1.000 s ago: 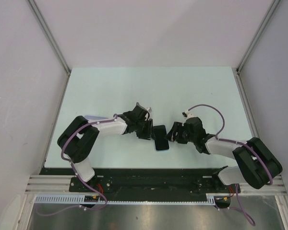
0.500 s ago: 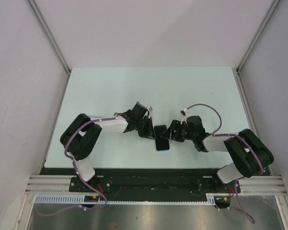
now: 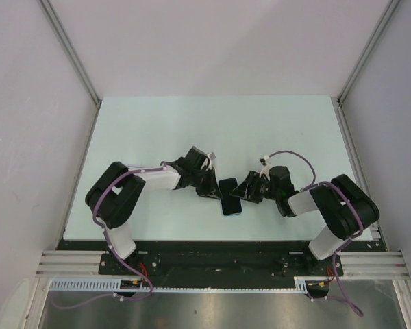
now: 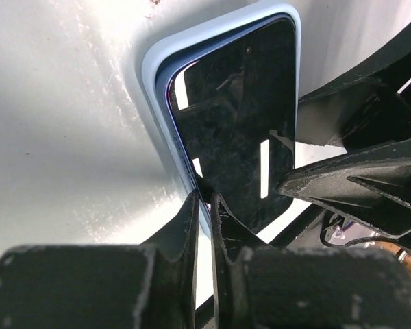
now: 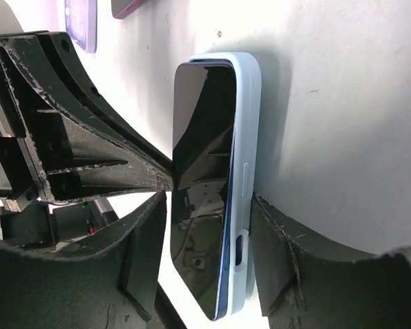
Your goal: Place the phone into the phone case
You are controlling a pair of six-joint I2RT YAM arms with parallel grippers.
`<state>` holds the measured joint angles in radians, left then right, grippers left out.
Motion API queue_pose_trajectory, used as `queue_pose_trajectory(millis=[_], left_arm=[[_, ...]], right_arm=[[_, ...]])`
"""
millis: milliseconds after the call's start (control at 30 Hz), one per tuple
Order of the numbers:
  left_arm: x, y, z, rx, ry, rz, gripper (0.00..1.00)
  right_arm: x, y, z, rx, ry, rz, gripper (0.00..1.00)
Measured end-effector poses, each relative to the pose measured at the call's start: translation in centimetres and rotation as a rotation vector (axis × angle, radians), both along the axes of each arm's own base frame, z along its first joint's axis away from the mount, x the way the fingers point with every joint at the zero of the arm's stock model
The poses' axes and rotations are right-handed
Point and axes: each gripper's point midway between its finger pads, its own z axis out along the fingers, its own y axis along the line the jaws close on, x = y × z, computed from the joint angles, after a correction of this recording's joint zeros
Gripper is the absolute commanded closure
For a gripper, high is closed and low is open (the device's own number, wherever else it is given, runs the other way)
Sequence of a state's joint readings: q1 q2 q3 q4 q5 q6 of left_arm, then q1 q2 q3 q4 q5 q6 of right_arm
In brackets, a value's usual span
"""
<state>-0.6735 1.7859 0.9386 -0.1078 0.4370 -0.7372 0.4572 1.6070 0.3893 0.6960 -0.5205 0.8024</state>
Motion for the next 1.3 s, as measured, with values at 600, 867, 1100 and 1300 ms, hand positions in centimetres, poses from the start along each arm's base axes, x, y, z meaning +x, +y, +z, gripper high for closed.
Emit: queue_pose_trajectory(millis=[600,867,1100,1300], left_arm=[[-0.1,1.5,1.6,-0.042,-0.001,0.009,0.61],[2.1,2.8,6.7,-0.126,-0.135,0.041,0.6],[1.0,3.3,5.0,-0.102,-0.086,0.031,0.55],[-0.2,4.2,7.9,-0.141,-0.167,0.026,0.56]], right_arm=[[-1.1,0.9,2.1,0.166,0.035,0.114,1.0],[-1.4,0.8,4.0,0.211,0.001,0.153,1.0],[-1.6,1.0,4.0,0.247,0.038,0.169,1.0],[-1.5,0.9,5.5,0.304,0.026,0.185,1.0]])
